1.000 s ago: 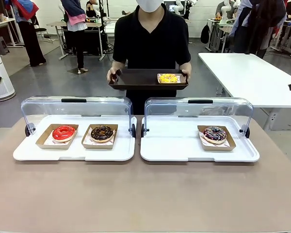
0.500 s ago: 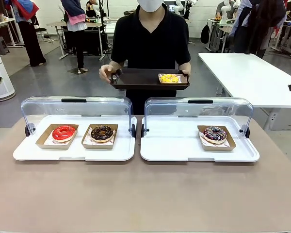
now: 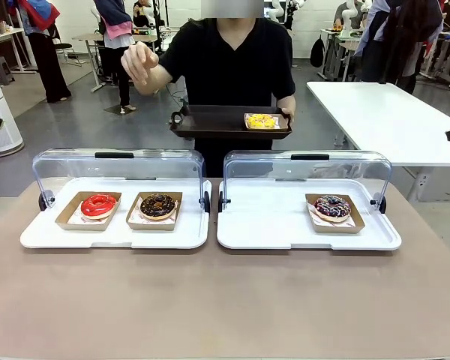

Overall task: Provide the desired donut to the person.
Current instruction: Pick up and lift the Paper togo box containing the Donut pointed at by the person.

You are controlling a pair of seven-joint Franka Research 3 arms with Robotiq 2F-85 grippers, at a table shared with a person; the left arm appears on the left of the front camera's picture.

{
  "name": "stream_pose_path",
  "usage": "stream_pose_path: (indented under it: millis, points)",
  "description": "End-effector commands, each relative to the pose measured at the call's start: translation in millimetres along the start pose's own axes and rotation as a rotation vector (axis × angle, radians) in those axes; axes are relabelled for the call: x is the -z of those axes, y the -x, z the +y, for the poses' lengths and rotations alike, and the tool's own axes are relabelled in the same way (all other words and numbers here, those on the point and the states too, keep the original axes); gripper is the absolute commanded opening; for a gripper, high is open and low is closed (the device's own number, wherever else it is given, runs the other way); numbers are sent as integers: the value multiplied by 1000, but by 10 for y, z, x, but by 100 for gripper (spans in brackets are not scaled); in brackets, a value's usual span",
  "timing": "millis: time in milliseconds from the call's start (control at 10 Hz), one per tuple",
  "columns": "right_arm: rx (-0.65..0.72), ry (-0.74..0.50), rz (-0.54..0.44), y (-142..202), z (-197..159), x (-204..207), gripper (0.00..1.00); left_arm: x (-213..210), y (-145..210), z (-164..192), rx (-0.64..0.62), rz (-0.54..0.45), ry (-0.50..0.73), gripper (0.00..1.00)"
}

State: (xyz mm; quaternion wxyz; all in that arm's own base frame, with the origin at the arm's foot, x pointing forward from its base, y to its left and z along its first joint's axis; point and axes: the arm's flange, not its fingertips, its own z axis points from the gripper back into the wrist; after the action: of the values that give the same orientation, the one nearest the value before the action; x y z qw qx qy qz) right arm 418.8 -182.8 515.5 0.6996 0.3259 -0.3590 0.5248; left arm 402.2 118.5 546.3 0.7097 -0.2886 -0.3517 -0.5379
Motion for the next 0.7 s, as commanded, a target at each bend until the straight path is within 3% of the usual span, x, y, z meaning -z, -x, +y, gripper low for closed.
stream_pose_path:
  millis: [0,600]
  points:
    - [0,-2,-2,-5,-11,-20,100,-3,-8,-6,3,-18,2,100]
    - [0,-2,-2,-5,-11,-20,100,-3,-8,-6,3,-18,2,100]
